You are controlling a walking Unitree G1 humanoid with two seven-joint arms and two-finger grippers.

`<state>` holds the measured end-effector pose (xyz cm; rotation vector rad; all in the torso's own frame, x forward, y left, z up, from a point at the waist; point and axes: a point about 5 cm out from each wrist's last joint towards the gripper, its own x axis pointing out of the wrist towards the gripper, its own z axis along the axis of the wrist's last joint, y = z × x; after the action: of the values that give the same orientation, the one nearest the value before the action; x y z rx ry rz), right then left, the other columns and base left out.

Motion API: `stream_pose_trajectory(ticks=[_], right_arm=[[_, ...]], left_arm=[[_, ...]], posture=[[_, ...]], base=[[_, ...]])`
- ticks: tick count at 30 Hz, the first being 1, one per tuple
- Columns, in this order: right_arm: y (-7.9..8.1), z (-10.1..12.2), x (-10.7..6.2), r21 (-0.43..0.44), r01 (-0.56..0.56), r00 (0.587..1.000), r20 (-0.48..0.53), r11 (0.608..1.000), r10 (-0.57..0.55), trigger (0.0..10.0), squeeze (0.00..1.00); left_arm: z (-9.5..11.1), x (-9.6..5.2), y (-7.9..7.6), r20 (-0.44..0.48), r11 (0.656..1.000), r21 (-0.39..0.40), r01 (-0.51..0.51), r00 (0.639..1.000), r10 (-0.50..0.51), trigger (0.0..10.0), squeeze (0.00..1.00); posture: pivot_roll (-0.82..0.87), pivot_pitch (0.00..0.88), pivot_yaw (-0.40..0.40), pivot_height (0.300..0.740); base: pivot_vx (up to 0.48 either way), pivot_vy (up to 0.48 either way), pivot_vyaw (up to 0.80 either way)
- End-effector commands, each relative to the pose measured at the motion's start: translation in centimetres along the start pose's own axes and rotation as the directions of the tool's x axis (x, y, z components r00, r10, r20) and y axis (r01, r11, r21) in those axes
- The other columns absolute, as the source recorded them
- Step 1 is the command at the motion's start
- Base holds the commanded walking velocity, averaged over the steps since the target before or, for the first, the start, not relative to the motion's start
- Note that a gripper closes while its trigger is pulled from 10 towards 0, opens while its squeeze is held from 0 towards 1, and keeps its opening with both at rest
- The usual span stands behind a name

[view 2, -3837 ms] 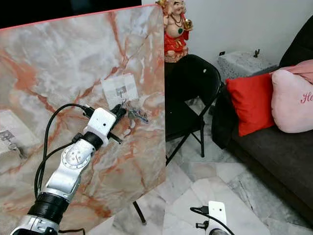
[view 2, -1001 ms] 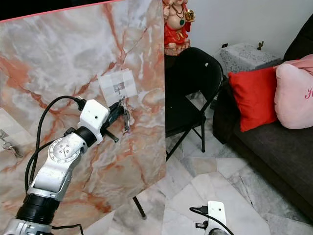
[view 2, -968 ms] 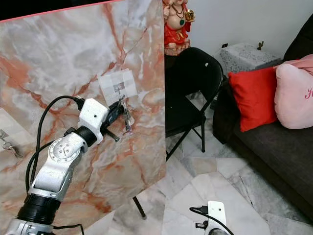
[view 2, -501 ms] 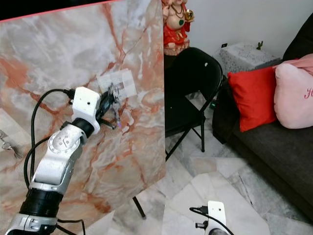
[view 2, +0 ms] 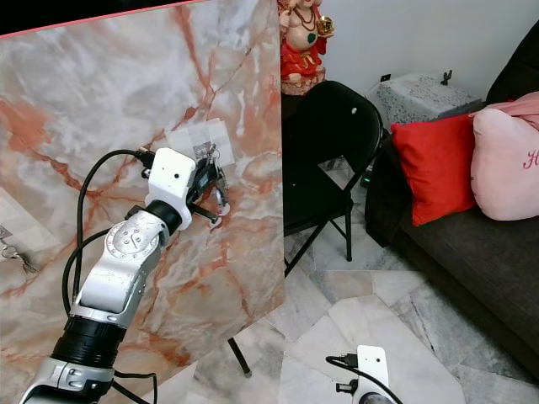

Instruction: Hang keys on a hook

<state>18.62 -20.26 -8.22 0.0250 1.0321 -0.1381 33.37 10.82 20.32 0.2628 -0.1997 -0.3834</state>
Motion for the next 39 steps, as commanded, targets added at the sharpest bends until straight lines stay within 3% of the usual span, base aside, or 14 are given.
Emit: stream_pose_trajectory(ticks=[1,5,13,28,39], right_arm=[[0.2,0.1,0.0,0.006,-0.002,1.0,0.004,1.0,0.002,10.0,0.0],[0.2,0.1,0.0,0.005,-0.004,1.0,0.005,1.0,0.004,10.0,0.0],[0.2,0.1,0.0,-0.003,-0.005,1.0,0.003,1.0,0.005,10.0,0.0],[0.1,0.1,0.0,-0.005,-0.004,1.0,0.004,1.0,0.004,10.0,0.0],[0.1,0.1,0.0,-0.008,-0.005,1.0,0.004,1.0,0.005,10.0,0.0]], left_arm=[[0.5,0.2,-0.2,0.005,1.0,0.018,0.02,1.0,-0.02,10.0,0.0],[0.3,0.2,-0.3,-0.011,0.999,0.032,0.031,0.999,-0.031,10.0,0.0],[-0.3,-0.1,0.5,-0.046,0.986,0.166,-0.003,0.999,0.011,10.0,0.0],[-0.5,-0.5,2.3,-0.064,0.974,0.209,-0.081,0.993,0.097,10.0,0.0],[-1.6,-1.4,2.6,-0.138,0.969,0.244,-0.035,0.988,0.071,10.0,0.0]], posture=[[0.02,0.0,0.007,0.74],[0.02,0.0,0.007,0.74],[0.02,0.0,0.004,0.74],[0.02,0.0,0.001,0.74],[0.02,0.0,0.0,0.74]], base=[[0.0,0.0,0.0],[0.0,0.0,0.0],[0.0,0.0,0.0],[0.0,0.0,0.0],[0.0,0.0,0.0]])
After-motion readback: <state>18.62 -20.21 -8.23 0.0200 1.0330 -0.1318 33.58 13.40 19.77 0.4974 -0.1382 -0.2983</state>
